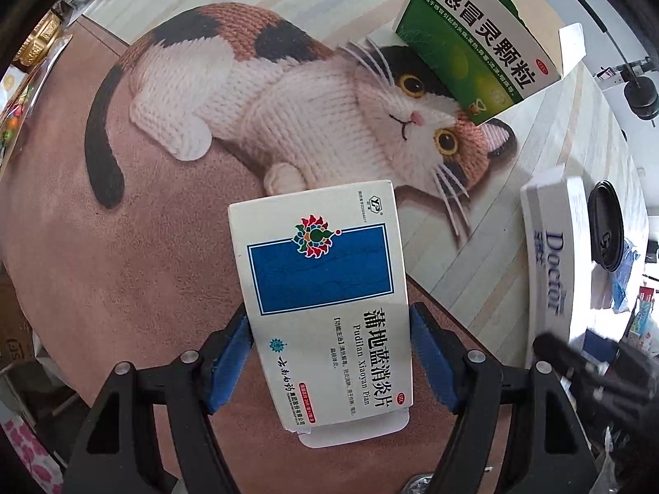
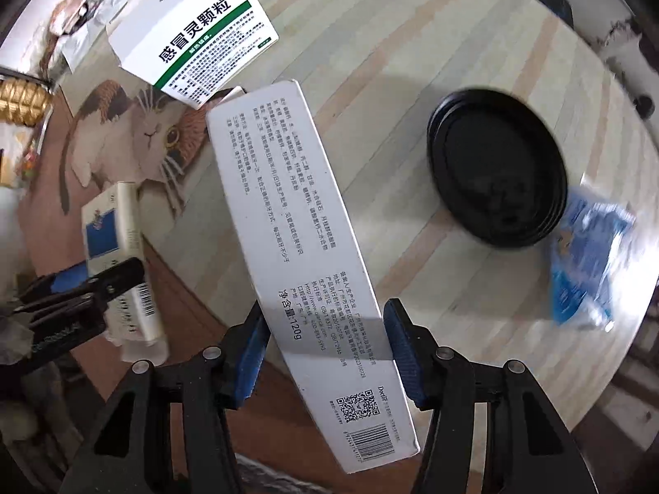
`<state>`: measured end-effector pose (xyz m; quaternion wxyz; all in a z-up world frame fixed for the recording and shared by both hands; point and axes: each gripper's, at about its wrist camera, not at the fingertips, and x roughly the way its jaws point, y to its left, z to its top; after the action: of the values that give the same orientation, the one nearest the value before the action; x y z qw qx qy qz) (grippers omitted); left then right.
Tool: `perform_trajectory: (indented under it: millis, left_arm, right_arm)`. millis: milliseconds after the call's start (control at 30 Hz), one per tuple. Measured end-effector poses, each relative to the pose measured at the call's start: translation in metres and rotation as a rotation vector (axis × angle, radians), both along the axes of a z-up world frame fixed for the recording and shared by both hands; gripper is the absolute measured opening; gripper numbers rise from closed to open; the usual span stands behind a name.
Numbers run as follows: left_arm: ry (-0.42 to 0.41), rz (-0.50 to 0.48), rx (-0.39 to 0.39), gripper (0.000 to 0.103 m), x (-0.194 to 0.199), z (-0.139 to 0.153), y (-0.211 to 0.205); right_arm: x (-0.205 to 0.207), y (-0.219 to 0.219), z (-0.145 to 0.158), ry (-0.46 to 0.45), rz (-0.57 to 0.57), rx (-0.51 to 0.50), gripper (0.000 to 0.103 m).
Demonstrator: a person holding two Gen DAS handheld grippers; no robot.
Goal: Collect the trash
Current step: 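Grasp the blue-white medicine box with the left tool while the right tool grasps the Doctor box, then carry both boxes over the white bin and open both tools to drop them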
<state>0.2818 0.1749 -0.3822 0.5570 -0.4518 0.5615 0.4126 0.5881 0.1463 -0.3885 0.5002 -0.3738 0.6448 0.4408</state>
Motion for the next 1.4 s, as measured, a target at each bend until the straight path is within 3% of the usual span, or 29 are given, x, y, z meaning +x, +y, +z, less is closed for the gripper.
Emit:
perform_trajectory:
  millis: [67,233,400,533,667,900,1000,1167,1333,1400]
  left_arm:
    - [0.011,-0.004,0.003,0.073,0.000,0.001,-0.003]
    - [0.056,-0.029,0.019,0.074,0.014,-0.006,-0.008]
    - [0.058,-0.089,0.038,0.073,0.022,-0.005,-0.016]
    - [0.057,-0.130,0.070,0.073,0.029,0.003,-0.025]
    - [0.046,-0.150,0.113,0.073,0.032,0.019,-0.035]
    - [-0.001,-0.167,0.203,0.073,0.021,0.069,-0.053]
    - [-0.037,-0.172,0.243,0.073,0.006,0.097,-0.066]
    - [-0.108,-0.173,0.302,0.073,-0.052,0.137,-0.092]
    - [-0.238,-0.141,0.272,0.073,-0.129,0.156,-0.124]
    - [-0.265,-0.138,0.256,0.073,-0.155,0.162,-0.141]
  right_arm:
    - [-0.005,-0.003,-0.001,0.002,0.002,-0.003,0.058]
    - [-0.014,0.011,-0.004,-0.143,0.091,0.033,0.058]
    - [-0.020,0.015,-0.006,-0.212,0.102,0.063,0.055]
    - [-0.031,0.005,0.000,-0.185,0.070,0.110,0.053]
    - [-0.012,-0.005,0.014,-0.161,0.037,0.156,0.053]
    - [-0.017,-0.006,0.067,-0.111,-0.011,0.256,0.053]
    - [-0.052,-0.036,0.093,-0.094,-0.032,0.299,0.052]
    - [-0.097,-0.081,0.137,-0.060,-0.055,0.370,0.052]
    - [-0.171,-0.146,0.163,-0.016,-0.087,0.427,0.052]
    - [-0.204,-0.171,0.160,0.006,-0.109,0.427,0.052]
